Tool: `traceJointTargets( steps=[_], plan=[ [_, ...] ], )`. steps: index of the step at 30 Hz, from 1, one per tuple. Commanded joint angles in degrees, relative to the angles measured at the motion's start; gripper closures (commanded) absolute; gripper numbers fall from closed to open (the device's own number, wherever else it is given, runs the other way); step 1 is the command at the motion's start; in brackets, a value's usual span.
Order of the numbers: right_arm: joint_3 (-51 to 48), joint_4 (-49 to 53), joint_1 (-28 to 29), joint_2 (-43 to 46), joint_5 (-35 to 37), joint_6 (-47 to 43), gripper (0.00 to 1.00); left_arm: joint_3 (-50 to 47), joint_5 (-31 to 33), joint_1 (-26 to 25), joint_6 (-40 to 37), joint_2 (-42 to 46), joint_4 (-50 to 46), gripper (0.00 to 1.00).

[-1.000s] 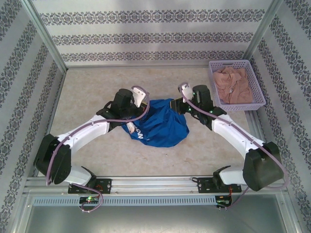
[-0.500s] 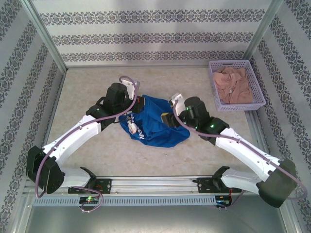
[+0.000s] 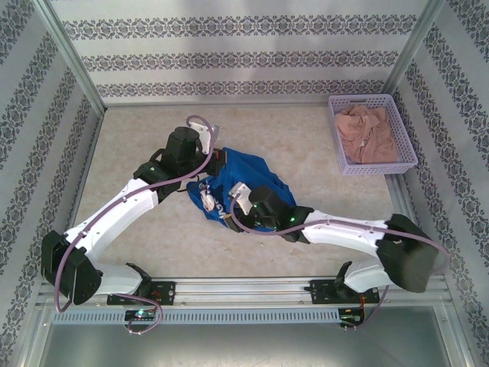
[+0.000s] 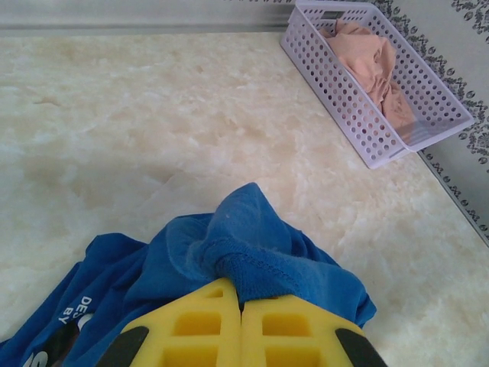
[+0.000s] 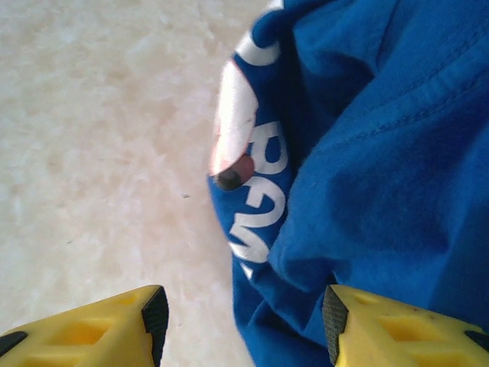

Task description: Fold the inside-out t-shirt

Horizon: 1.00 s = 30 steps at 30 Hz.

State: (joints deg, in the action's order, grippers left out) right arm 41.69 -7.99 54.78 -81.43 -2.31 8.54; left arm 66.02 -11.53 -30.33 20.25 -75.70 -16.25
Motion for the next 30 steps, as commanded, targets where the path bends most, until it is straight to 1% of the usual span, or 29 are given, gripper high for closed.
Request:
traceJointTargets(
  steps=[1, 3, 5, 8, 10, 11, 14, 18, 20, 22, 25, 27, 30],
  plan=[
    [2.89, -6.36, 0.1, -4.67, 4.29, 1.86, 0.42, 1.92, 1.16, -0.48, 0.94, -0.16, -0.89, 1.0],
    [4.06, -7.39, 0.13, -7.37, 8.16, 2.58, 0.44, 2.3, 1.2, -0.44, 0.76, 0.02, -1.28, 1.0],
    [4.6, -8.84, 0.05, -8.83, 11.19, 2.34, 0.53, 2.49, 1.41, -0.44, 0.45, 0.25, -1.54, 1.0],
    [4.98, -10.49, -0.29, -9.16, 11.85, 1.22, 0.79, 2.53, 2.15, -0.37, 0.23, 0.42, -1.74, 1.0],
    [4.81, -10.12, -0.47, -6.92, 11.73, -0.53, 0.99, 3.06, 3.72, -0.35, 0.13, 0.55, -2.22, 1.0],
    [4.72, -9.35, -0.55, -5.64, 11.67, -1.37, 1.0, 3.41, 4.97, -0.36, 0.19, 0.55, -2.6, 1.0],
    [5.13, -3.8, -2.03, 3.23, 10.06, -4.38, 1.0, 5.38, 10.3, 0.07, 0.14, 1.31, -3.26, 1.0],
    [8.6, 3.8, -7.42, 15.67, 4.86, -6.39, 1.0, 8.52, 16.9, 0.69, -0.18, 3.32, -1.39, 1.0],
    [12.08, 7.55, -10.99, 19.38, 1.64, -7.04, 1.0, 10.93, 19.92, 0.71, -0.95, 3.95, -0.89, 1.0],
    [17.23, 10.75, -15.34, 21.36, -1.77, -7.46, 1.0, 14.29, 22.17, 0.63, -2.06, 4.31, -0.33, 1.0],
    [25.99, 14.68, -20.54, 21.63, -3.89, -7.87, 1.0, 20.34, 24.04, 0.62, -4.31, 4.26, -0.36, 1.0],
    [31.99, 16.77, -23.1, 20.79, -5.4, -7.85, 1.0, 26.07, 24.86, 0.54, -6.45, 3.66, -1.14, 1.0],
    [40.54, 20.1, -25.08, 19.42, -6.44, -8.4, 1.0, 34.78, 25.79, -0.03, -10.05, 2.14, -2.7, 1.0]
  ],
)
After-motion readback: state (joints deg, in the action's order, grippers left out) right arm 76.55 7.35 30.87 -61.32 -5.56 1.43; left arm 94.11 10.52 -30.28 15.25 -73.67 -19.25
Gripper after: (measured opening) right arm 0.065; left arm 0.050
